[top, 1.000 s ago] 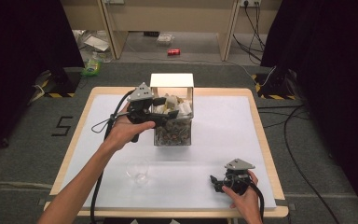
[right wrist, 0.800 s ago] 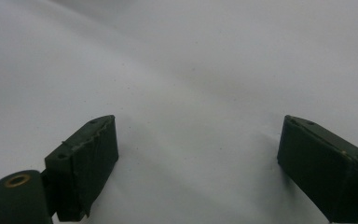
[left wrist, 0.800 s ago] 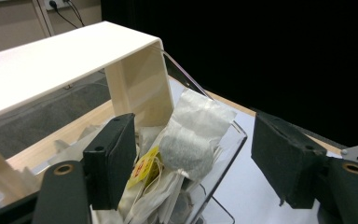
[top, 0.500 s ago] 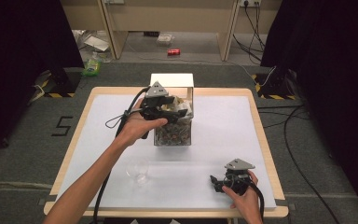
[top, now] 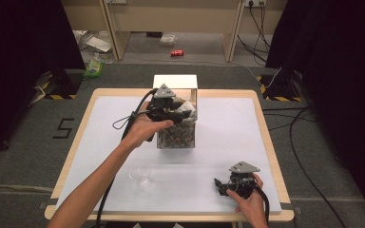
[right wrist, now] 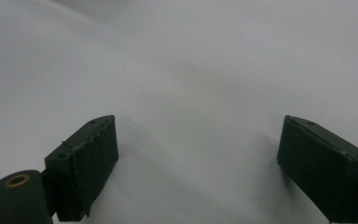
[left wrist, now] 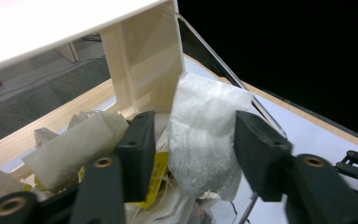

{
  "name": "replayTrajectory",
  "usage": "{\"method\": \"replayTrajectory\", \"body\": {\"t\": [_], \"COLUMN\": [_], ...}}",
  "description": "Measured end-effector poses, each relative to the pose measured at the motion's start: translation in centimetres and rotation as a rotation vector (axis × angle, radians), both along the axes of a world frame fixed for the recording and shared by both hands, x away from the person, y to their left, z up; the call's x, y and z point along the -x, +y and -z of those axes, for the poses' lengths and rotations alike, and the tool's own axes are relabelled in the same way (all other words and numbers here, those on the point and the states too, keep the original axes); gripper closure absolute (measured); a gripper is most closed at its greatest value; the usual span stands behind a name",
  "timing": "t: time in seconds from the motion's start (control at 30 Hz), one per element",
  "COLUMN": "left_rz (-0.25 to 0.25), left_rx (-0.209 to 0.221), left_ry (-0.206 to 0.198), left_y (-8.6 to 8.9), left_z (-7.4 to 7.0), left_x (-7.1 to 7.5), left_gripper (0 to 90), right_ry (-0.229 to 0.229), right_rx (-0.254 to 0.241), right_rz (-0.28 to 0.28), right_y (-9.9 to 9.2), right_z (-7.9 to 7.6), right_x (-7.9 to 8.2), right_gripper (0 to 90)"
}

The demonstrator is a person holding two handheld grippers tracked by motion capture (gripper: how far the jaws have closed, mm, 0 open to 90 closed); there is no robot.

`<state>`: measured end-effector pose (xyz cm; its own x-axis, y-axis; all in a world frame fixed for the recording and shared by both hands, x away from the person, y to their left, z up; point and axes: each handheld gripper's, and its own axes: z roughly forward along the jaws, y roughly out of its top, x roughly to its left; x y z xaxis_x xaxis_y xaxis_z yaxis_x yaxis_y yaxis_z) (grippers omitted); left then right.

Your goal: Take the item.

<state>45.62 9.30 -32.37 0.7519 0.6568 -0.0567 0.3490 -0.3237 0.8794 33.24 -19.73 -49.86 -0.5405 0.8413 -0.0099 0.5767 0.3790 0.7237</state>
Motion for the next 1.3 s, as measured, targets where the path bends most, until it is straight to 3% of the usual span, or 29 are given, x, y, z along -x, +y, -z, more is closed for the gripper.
{"method": "replayTrajectory", "body": {"t": [0.33, 0.83, 1.3], "left_rz": [0.018, 0.031, 0.037], "left_rx": [-0.002, 0.064, 0.099], "left_ry": [-0.038, -0.066, -0.093], "left_y": [0.2, 1.2, 2.4], "left_z": [-0.3, -1.7, -3.3], "left_x": [0.3, 0.9, 1.7], "left_gripper": [72.3, 76.7, 76.8], "right_ry": [0.001, 0.001, 0.001], "right_rx": [-0.001, 0.000, 0.000], "right_rz": [0.000, -0.001, -0.001], "right_y": [0.0, 0.0, 0.0], "right_z": [0.0, 0.0, 0.0], "right_x": [0.0, 0.0, 0.0], "right_gripper": [12.8, 12.8, 12.8]}}
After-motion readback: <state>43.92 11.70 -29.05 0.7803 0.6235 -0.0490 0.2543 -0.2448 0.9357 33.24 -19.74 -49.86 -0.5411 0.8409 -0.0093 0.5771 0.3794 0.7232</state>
